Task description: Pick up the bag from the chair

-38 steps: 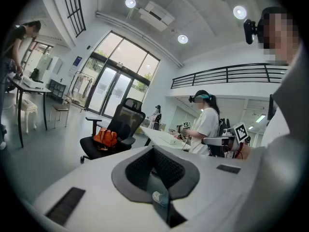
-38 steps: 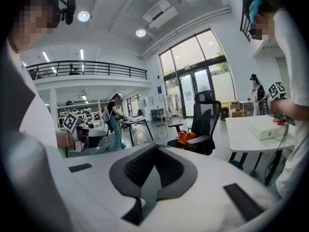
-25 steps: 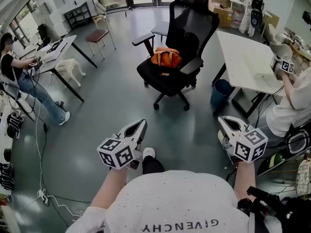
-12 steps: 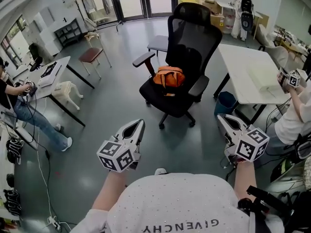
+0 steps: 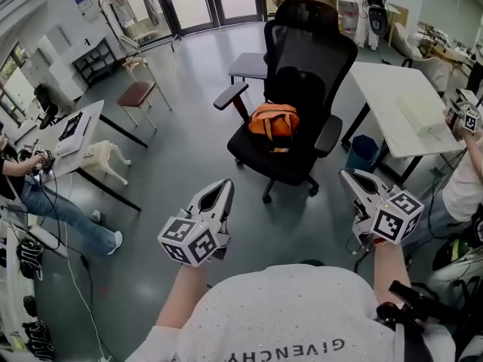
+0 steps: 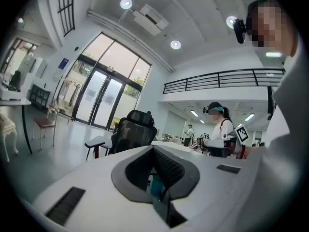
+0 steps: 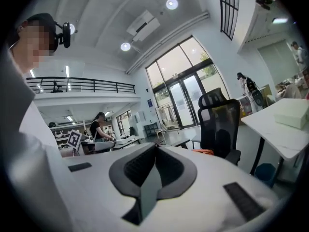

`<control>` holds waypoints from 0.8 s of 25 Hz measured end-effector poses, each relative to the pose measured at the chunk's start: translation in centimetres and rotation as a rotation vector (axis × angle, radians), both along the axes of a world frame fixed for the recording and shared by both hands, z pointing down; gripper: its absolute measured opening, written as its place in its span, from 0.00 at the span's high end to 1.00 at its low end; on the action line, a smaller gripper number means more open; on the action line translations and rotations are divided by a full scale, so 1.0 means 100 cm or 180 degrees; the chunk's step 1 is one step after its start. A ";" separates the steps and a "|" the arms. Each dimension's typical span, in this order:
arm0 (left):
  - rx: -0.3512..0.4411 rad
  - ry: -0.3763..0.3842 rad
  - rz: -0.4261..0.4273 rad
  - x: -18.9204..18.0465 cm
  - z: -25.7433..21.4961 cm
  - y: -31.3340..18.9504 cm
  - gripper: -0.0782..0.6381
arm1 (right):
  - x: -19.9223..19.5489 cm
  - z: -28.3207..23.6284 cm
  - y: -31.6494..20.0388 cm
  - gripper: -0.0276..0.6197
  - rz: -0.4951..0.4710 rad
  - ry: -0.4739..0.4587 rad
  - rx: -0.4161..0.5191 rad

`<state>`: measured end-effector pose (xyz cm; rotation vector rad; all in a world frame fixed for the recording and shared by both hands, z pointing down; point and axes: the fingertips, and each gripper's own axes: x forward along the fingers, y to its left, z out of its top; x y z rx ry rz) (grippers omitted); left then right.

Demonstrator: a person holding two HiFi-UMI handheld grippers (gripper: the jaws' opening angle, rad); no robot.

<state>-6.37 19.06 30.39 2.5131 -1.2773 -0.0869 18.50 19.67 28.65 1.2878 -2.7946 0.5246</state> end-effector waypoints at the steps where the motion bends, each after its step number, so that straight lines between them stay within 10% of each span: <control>1: -0.0065 0.0092 0.0044 -0.002 0.002 -0.005 0.89 | -0.007 0.007 -0.003 0.95 -0.0005 0.0028 -0.0051; 20: -0.0241 0.0279 -0.0272 -0.040 0.026 -0.112 0.89 | -0.086 0.054 -0.160 0.95 -0.0517 0.0292 -0.0267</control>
